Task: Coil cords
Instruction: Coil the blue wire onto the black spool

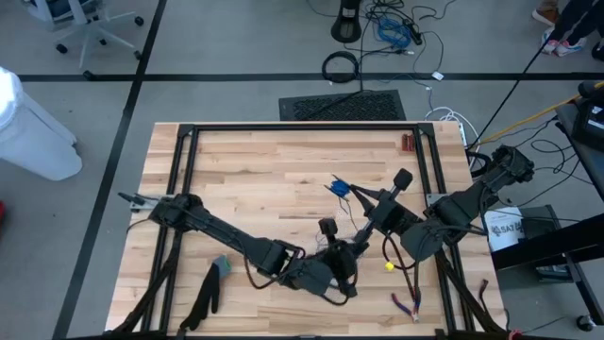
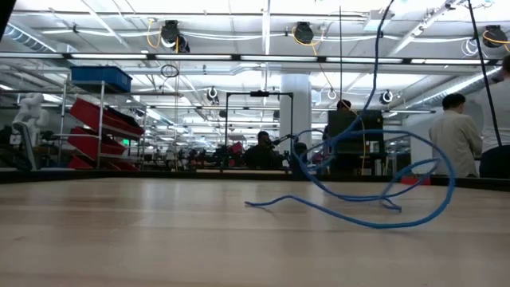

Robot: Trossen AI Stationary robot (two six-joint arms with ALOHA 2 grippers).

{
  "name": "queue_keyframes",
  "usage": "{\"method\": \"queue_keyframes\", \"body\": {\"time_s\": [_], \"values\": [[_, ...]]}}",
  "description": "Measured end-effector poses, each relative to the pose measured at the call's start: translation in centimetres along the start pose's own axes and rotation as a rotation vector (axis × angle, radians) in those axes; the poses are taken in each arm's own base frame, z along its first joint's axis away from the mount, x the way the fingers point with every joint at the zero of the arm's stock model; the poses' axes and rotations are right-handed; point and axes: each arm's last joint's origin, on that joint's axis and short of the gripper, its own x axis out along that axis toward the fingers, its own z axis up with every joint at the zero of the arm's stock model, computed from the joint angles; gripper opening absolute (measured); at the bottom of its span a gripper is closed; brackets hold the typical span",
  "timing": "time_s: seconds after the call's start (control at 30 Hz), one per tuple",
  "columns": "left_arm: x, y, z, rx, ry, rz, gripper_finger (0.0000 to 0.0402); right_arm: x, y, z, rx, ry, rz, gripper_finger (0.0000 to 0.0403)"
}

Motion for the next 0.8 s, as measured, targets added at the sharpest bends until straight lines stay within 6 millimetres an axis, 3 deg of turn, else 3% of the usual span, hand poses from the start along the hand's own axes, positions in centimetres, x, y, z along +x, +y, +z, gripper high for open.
{"method": "queue_keyframes", "body": {"time_s": [0.27, 0.57, 0.8], "values": [[-3.6, -0.5, 2.8, 0.086, 0.008, 0.161, 0.0002, 0.0, 0.3, -0.3, -0.031, 0.012, 0.092, 0.0], [-5.9, -0.7, 3.2, 0.259, 0.122, 0.431, 0.0002, -0.1, 0.7, -0.3, -0.042, 0.013, 0.247, 0.0], [-6.3, -0.6, 3.2, 0.322, 0.183, 0.545, 0.0002, -0.2, 0.9, -0.4, -0.056, 0.013, 0.334, 0.0]]}}
